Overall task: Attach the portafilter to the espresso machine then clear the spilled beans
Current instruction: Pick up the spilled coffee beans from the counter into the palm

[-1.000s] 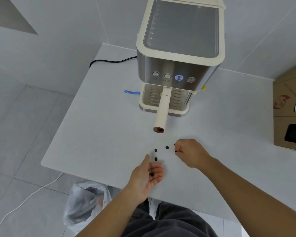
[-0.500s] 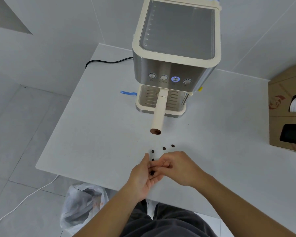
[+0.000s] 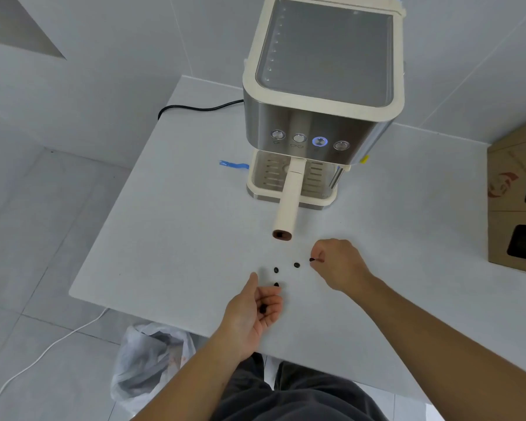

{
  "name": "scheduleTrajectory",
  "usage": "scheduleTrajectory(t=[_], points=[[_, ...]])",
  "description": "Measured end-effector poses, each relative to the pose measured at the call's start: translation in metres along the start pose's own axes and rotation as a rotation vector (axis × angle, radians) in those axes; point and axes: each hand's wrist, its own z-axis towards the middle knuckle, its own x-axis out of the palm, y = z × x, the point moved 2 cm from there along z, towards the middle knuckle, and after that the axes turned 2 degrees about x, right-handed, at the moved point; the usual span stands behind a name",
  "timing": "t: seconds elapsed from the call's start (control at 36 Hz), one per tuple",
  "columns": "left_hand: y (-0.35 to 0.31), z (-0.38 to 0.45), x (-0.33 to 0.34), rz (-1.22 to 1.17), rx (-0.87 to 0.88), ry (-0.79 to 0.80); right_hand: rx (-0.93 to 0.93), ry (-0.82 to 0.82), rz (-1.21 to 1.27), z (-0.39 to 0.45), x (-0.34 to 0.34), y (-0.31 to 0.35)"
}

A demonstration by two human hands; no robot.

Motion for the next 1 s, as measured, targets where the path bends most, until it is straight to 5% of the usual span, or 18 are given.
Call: scheduleTrajectory(t=[0.31,0.67,1.0], points=[[-0.002,0.004,-0.003,-0.013,0.02,-0.002,-0.042,0.109,-0.135,0.001,0.0,0.006],[-0.002,0.001,0.003,-0.059,0.015,0.068,-0.324,0.283,0.232,-0.067,0.015,0.062],[-0.007,0.005,-0.015,-0.059,0.031,-0.017,-0.123,0.058,0.117,-0.025,-0.003,0.022]])
